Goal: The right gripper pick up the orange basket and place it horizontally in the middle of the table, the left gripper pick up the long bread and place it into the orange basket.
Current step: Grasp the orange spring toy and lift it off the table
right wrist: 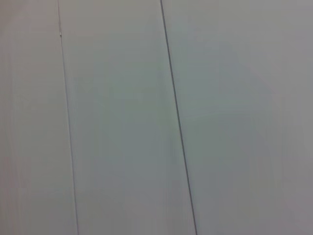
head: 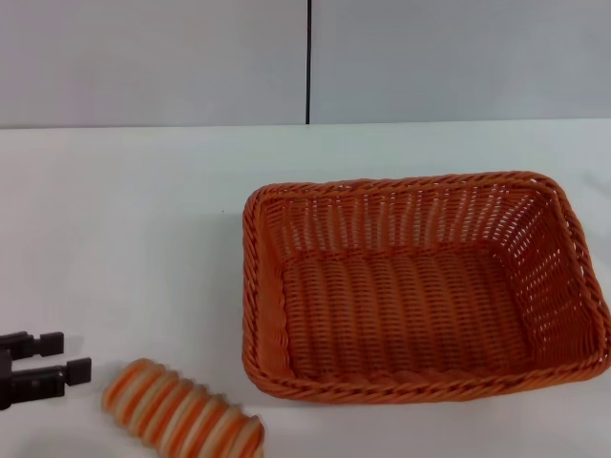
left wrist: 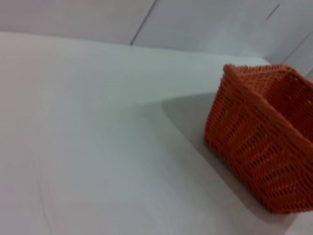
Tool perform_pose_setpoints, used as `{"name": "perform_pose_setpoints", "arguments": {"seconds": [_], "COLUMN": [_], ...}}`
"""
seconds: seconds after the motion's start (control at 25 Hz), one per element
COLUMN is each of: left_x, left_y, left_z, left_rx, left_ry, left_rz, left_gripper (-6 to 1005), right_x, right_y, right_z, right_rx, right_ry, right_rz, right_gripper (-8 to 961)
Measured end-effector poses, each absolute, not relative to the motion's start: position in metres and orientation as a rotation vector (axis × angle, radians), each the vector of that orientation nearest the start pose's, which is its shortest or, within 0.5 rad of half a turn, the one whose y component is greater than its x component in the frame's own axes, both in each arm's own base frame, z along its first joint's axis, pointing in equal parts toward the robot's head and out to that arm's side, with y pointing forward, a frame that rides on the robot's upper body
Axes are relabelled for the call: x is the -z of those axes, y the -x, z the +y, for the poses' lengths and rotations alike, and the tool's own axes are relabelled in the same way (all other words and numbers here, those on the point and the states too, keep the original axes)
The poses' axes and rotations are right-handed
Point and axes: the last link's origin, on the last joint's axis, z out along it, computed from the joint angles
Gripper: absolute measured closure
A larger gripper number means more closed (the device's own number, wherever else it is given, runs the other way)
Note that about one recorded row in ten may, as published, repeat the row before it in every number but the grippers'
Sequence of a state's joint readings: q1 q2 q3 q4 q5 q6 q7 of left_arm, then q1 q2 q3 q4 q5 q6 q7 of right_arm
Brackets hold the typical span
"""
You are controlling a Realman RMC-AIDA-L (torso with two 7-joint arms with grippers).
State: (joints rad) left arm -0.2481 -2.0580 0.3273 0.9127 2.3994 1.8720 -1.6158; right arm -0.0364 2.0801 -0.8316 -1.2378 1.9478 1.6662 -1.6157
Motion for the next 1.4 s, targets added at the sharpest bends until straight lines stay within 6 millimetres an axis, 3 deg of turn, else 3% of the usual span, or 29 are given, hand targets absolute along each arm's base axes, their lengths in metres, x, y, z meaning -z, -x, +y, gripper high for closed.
{"name": "perform_pose_setpoints", "arguments": {"seconds": [0.4, 1.2, 1.4], "left_x": [-0.045, -0.023, -0.024], "left_y": [0.367, 0.357, 0.355], "left_z": [0.209, 0.212, 0.209], "left_rx": [0.451, 0.365, 0.385], "left_ry": [2.559, 2.715, 2.732], "left_rz": [-1.334, -1.343, -1.336], "left_gripper": [229, 230, 312], "right_x": [-0.140, -0.141, -0.140], "right_y": [-0.269, -0.274, -0.276], "right_z": [0.230, 0.227, 0.226], "right_rx": [-1.155, -1.137, -1.132], "right_ry": [2.145, 2.137, 2.138], "right_rz": [0.417, 0.432, 0.446], "right_gripper": [228, 228, 228]}}
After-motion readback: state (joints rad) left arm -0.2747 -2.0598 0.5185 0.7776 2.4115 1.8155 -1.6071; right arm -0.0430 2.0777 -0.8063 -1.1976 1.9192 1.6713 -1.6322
